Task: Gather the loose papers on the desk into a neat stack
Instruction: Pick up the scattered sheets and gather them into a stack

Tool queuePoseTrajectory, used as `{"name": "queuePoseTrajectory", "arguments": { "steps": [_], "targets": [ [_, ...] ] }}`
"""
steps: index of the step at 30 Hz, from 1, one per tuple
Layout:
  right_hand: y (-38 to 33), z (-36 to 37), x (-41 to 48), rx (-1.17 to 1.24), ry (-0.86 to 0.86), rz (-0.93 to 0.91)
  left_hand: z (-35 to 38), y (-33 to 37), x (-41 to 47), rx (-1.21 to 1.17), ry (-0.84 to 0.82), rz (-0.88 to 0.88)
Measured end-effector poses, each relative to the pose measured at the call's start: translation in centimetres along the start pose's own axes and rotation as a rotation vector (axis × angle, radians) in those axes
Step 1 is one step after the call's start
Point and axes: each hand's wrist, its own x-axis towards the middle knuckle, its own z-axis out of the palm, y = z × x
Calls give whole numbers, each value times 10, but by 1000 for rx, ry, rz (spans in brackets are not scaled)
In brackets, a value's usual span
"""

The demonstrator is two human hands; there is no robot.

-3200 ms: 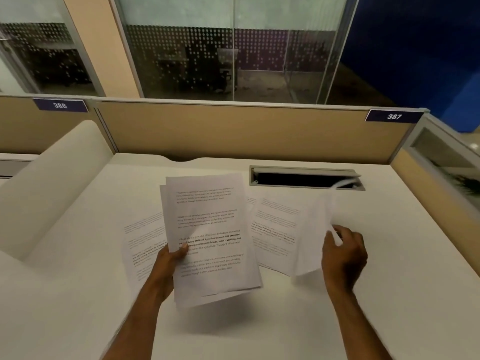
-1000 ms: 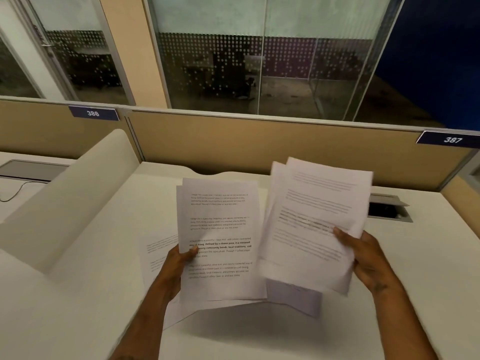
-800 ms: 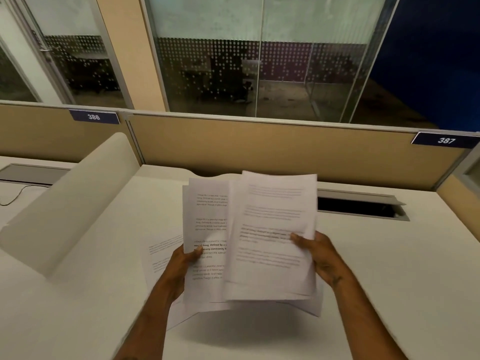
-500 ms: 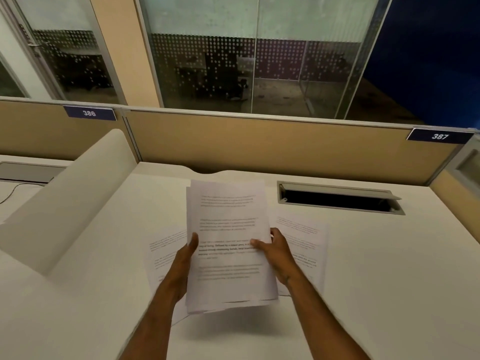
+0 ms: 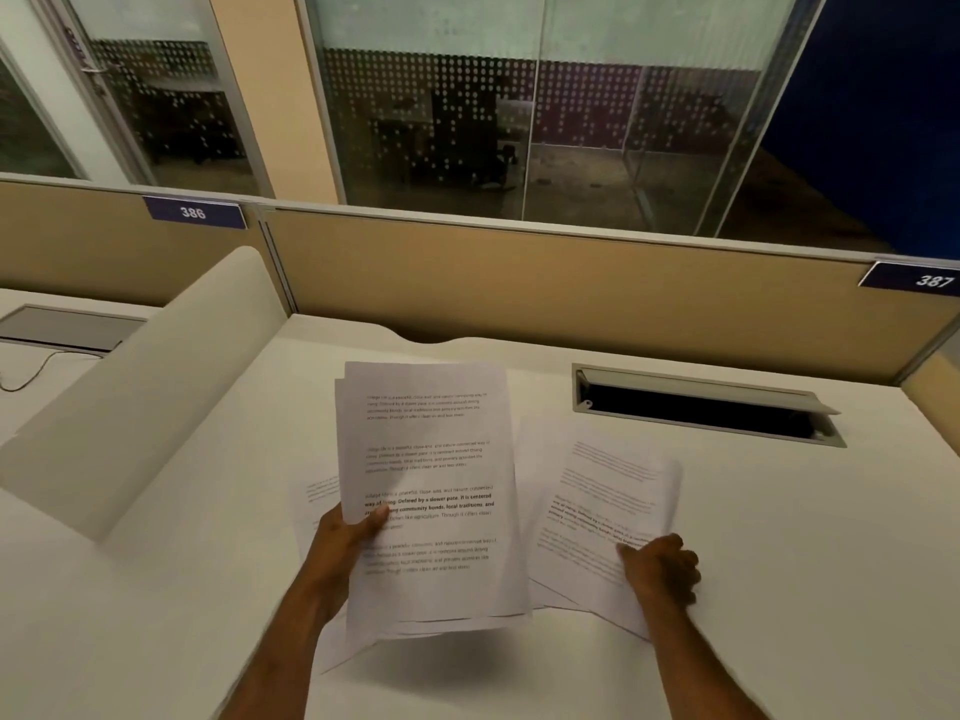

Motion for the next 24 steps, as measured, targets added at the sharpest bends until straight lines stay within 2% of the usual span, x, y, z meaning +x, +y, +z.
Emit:
{"name": "queuePoseTrajectory", "arguments": {
  "steps": [3,6,9,11,14,17,24],
  "targets": [
    [-1,-7,13,182,-57,76,1,-1,1,-8,2,-4],
    [-10,-36,4,273,18,-107,2,3,1,-12,5,-6],
    [-24,-77,-9,472,56,-261,1,5,3,4,23,-2],
    [-30,-105,-17,665,-9,-309,-2,4,5,12,34,-4],
    [-37,-125,-30,867,-217,-353,-1,5,6,16,34,-8],
    [-48,-108,-45,855,-350,-400,7,5,3,11,18,-11],
    [-68,-21,-90,730,-471,-443,27,5,-12,-83,-26,3]
  ]
}}
